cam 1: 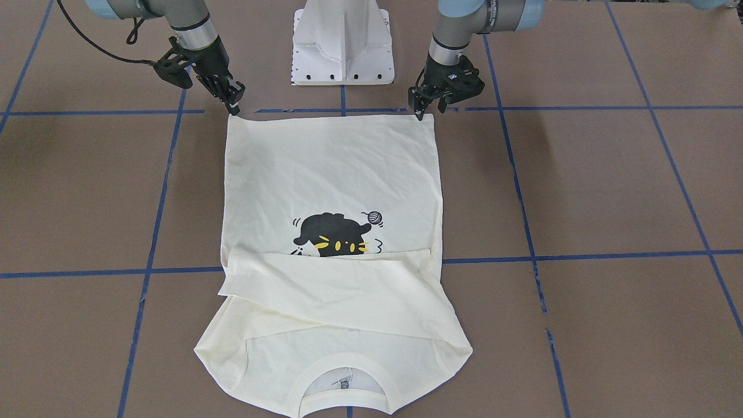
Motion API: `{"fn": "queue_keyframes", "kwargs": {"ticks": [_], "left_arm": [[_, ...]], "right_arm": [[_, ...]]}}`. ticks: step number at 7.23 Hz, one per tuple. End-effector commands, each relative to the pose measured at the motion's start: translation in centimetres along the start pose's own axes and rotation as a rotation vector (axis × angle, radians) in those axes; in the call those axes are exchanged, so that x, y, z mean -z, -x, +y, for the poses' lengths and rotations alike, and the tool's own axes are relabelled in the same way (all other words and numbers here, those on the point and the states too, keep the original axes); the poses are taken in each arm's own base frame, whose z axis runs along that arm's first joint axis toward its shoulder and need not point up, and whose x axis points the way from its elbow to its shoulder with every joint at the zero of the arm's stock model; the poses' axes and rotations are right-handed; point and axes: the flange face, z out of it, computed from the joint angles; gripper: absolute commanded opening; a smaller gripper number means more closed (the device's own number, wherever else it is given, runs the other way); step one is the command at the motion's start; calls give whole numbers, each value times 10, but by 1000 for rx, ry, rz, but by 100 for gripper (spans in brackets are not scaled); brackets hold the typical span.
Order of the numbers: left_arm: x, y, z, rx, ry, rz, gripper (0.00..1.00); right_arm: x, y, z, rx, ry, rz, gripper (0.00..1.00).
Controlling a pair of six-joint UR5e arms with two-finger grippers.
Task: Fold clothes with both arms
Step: 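Grasp the hem corners nearest the robot with both grippers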
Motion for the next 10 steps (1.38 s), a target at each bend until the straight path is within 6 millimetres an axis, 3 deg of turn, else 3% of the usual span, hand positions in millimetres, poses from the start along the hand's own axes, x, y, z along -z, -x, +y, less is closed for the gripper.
{"fn": "queue_keyframes", "kwargs": {"ticks": [1,2,3,5,6,8,10], "left_arm": [[-2,1,0,0,0,-5,51],[-2,0,0,0,2,-4,48],[-2,0,0,1,2,-4,34],[-2,0,0,0,3,-4,33],[-2,1,0,0,3,-6,26],[-2,1,0,-1,4,-8,0],[4,-2,1,-3,11,3,0]], "right_arm": [[0,0,0,0,0,-1,0],[0,0,1,1,2,-1,0],[1,1,1,1,3,-3,0],[1,1,0,0,2,-3,0],[1,1,0,0,2,-3,0],[1,1,0,0,2,-3,0],[1,1,0,0,2,-3,0]]}}
